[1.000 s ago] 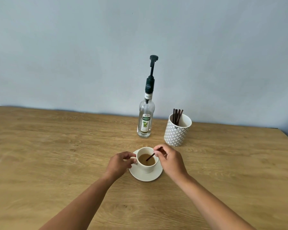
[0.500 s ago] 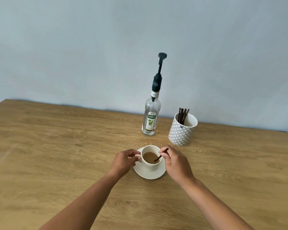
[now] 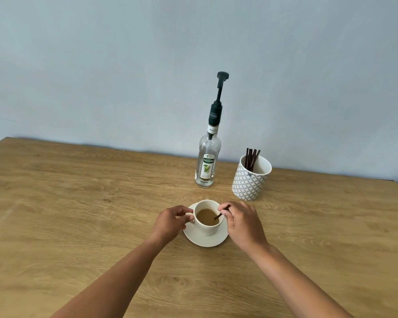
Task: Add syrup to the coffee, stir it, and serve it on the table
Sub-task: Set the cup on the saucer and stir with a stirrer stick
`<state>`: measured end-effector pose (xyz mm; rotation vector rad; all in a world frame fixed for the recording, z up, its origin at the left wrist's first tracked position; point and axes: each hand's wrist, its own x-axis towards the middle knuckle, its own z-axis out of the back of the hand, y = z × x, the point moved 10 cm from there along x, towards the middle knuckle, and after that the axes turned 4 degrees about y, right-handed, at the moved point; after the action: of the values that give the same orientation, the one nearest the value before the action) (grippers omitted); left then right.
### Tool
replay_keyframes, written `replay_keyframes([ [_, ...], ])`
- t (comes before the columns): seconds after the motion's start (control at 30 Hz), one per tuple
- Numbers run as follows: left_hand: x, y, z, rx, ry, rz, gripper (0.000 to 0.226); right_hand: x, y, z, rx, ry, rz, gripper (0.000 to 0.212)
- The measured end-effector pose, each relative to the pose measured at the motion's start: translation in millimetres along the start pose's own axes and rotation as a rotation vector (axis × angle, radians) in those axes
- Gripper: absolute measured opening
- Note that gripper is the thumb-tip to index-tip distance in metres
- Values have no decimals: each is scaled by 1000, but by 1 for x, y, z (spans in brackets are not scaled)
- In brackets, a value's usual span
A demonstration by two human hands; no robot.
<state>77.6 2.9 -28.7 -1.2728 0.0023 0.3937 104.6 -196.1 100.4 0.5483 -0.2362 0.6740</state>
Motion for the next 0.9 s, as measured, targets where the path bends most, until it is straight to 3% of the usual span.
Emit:
replay_keyframes([
  [0.33, 2, -1, 0, 23, 6, -21, 14, -1, 16, -9, 120, 35, -5, 15],
  [0.63, 1, -2, 1, 20, 5, -7, 15, 1, 10, -11, -66, 115, 16, 12],
  [0.9, 0, -3, 0, 30, 16, 1, 13, -2, 17, -20, 90, 122, 11, 22],
])
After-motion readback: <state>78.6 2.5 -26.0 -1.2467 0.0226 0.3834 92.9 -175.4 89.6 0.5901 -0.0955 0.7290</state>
